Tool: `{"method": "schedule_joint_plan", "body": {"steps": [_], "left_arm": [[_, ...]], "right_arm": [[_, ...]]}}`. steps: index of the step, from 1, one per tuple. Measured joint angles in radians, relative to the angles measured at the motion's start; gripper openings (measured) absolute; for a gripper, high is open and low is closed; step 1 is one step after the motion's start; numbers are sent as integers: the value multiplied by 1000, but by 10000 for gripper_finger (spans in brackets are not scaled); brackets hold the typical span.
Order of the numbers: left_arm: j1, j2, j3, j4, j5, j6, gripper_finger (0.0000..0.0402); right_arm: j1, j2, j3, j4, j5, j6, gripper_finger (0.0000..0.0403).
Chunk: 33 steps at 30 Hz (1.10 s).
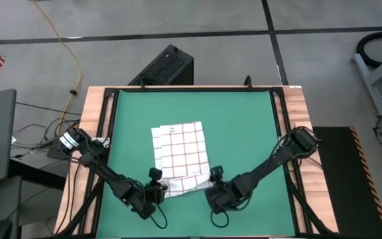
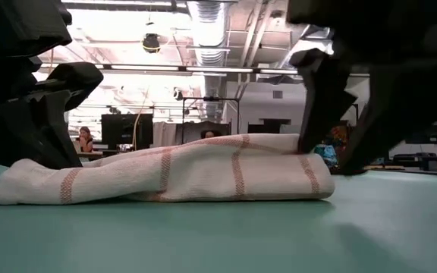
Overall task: Roll towel
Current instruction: Roll the white towel
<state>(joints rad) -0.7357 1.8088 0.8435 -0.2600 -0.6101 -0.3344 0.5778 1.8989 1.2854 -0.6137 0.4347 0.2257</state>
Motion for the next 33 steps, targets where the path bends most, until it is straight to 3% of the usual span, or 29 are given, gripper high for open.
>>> {"method": "schedule_joint_plan", "body": {"steps": [12, 24, 28, 33], "left_arm": [[0, -22, 0, -1, 12, -1, 0], [0, -22, 0, 8, 23, 38, 0], [0, -23, 1, 11, 38, 50, 0], [0, -23, 1, 26, 48, 77, 0]], "right_arm": [[-37, 49, 0, 52, 31, -44, 296], [-47, 176, 13, 70, 62, 96, 278], [-46, 204, 29, 51, 70, 186, 229], [-46, 208, 29, 51, 69, 246, 119]]}}
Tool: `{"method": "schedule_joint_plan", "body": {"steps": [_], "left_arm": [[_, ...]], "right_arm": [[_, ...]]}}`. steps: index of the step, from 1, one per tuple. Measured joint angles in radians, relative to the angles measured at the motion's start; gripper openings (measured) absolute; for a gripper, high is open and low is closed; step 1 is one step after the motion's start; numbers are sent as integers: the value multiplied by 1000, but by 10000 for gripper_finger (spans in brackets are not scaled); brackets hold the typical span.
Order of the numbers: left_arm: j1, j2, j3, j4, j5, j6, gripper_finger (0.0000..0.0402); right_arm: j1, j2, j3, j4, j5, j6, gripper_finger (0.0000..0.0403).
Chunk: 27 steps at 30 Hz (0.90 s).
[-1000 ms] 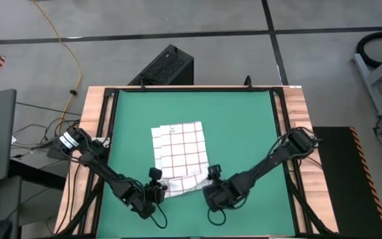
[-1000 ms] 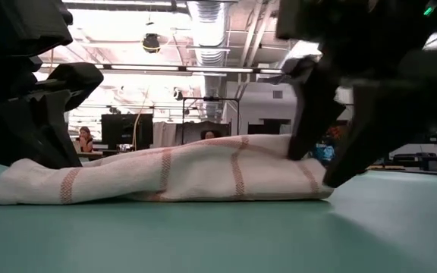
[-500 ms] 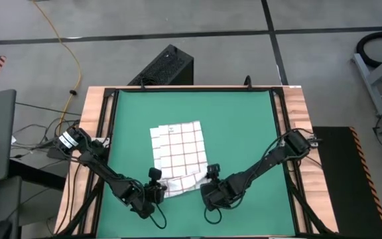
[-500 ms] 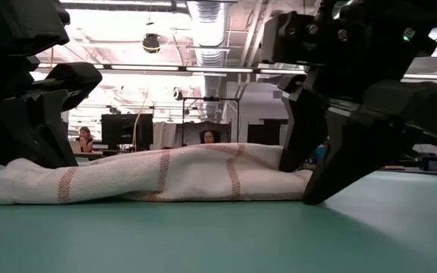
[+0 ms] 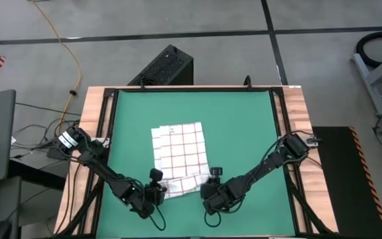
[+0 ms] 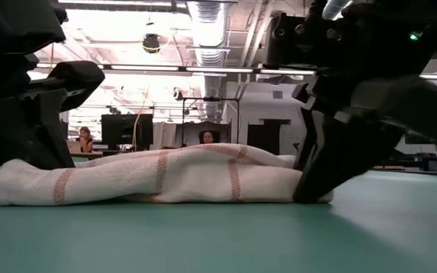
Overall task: Roll towel
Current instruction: Roll the white towel
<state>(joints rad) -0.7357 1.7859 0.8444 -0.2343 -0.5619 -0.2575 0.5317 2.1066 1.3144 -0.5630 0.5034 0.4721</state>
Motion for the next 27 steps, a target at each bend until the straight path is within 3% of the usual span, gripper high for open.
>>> {"method": "schedule_joint_plan", "body": {"steps": [3, 5, 10, 16, 27], "left_arm": [[0, 0, 0, 12, 9, 19, 0], [1, 0, 0, 12, 10, 29, 0], [32, -2, 1, 17, 49, 31, 0], [67, -2, 3, 31, 116, 37, 0], [130, -6, 5, 37, 313, 26, 0]], "right_arm": [[9, 2, 10, -11, 1, -2, 47], [18, 3, 32, -32, -20, -48, 19], [19, 8, 174, -213, -101, -115, 18], [-15, 10, 305, -336, -329, -199, 18], [-144, -32, 351, -393, -668, -254, 18]]}}
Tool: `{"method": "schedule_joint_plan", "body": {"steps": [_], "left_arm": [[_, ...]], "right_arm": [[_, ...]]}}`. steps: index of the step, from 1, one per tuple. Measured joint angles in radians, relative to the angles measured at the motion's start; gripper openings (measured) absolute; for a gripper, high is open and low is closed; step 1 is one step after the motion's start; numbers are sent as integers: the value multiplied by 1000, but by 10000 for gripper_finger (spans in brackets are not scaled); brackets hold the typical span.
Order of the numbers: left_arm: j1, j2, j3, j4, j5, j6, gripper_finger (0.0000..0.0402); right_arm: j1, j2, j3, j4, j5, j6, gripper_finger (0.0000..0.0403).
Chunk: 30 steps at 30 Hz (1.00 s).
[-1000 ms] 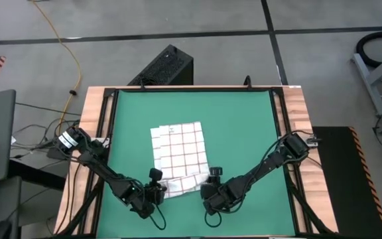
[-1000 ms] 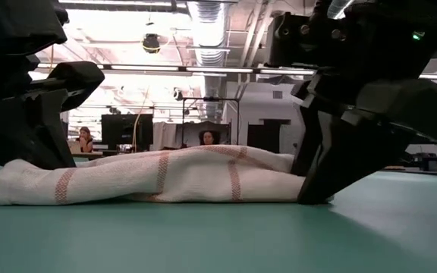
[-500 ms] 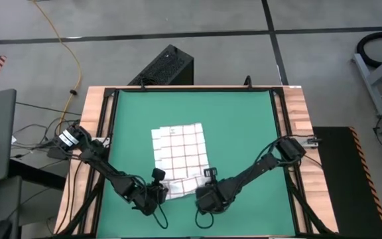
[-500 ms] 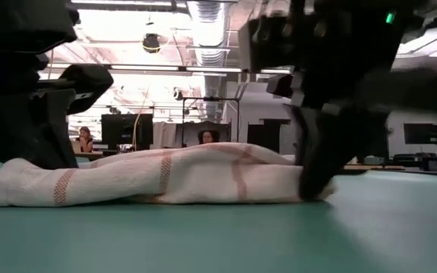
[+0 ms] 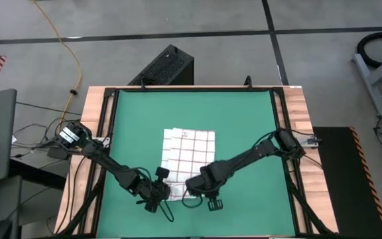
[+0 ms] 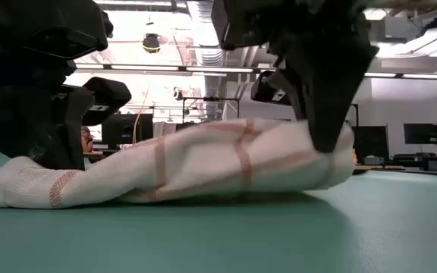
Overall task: Roll towel
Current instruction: Roll the white towel
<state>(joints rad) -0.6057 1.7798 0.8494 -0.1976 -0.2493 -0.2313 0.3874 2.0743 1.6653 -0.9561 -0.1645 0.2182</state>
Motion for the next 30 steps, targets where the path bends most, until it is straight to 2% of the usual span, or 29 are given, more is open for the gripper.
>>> {"method": "schedule_joint_plan", "body": {"steps": [2, 11, 17, 25, 30], "left_arm": [[14, -1, 0, 0, 31, 0, 0], [48, -3, 0, 28, 144, 1, 0], [49, 2, -2, 86, 294, 1, 0], [48, -10, -5, 101, 320, 8, 0], [47, -15, -5, 106, 377, 10, 0]], "right_arm": [[-16, -21, 0, -9, -41, -18, 18], [-103, -97, -6, -36, -52, -34, 18], [-160, -81, -6, -24, -99, -70, 18], [-189, -9, -7, 8, -103, -134, 18], [-197, 38, -6, 23, -110, -159, 18]]}}
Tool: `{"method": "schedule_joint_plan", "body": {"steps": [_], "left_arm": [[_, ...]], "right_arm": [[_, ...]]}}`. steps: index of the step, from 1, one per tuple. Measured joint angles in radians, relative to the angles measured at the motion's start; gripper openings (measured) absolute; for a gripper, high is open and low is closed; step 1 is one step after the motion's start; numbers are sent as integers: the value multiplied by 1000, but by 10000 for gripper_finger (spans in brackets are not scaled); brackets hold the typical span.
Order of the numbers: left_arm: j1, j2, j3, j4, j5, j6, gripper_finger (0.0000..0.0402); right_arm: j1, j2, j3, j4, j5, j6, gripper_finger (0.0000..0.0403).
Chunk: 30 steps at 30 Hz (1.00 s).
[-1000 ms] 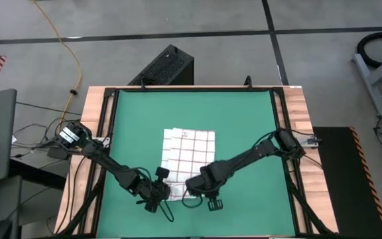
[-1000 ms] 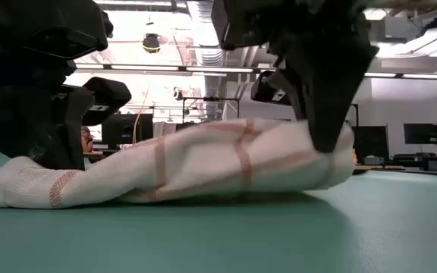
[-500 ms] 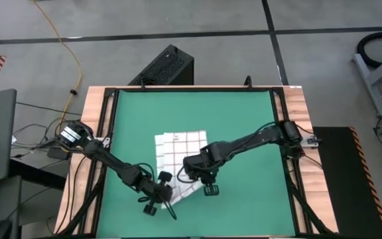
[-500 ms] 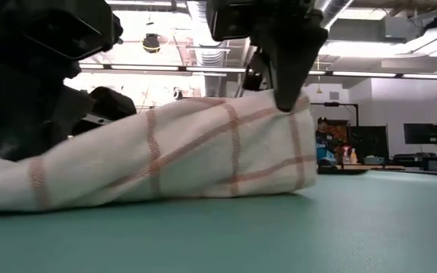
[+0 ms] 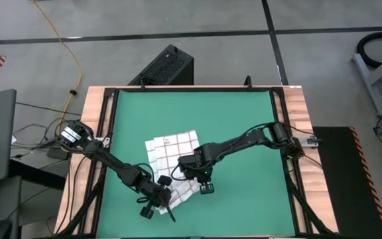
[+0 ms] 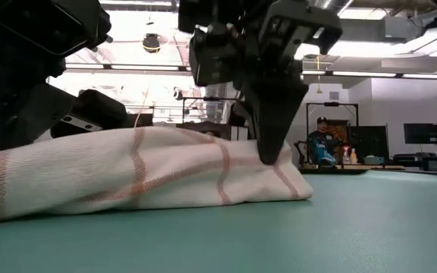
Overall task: Roll towel
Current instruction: Roll the white towel
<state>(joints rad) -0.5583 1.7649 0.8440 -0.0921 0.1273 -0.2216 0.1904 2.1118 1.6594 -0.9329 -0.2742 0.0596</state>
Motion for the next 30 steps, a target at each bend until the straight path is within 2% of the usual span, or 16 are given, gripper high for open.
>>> {"method": "schedule_joint_plan", "body": {"steps": [6, 11, 15, 18, 19, 22, 24, 26, 30], "left_arm": [[-2, -40, 0, -23, 18, -1, 0], [-11, -166, -1, -68, -27, -30, 0], [-44, -275, 2, -93, -194, -68, 0], [-109, -304, 5, -71, -338, -16, 0], [-143, -302, 8, -61, -405, 22, 0], [-256, -261, 7, -61, -692, 97, 0], [-328, -223, 6, -59, -816, 119, 0], [-384, -192, 6, -39, -868, 123, 0], [-467, -148, 5, -30, -903, 90, 3]], "right_arm": [[-4, 38, -11, 22, -19, -8, 18], [-11, 67, -8, 57, -38, -10, 18], [-12, 76, -9, 67, -45, -16, 18], [-17, 76, -9, 70, -49, -24, 18], [-17, 76, -9, 73, -50, -23, 18], [-18, 77, -10, 74, -50, -19, 18], [-18, 77, -10, 76, -50, -19, 18], [-18, 78, -10, 75, -50, -19, 18], [-18, 78, -11, 76, -51, -18, 18]]}}
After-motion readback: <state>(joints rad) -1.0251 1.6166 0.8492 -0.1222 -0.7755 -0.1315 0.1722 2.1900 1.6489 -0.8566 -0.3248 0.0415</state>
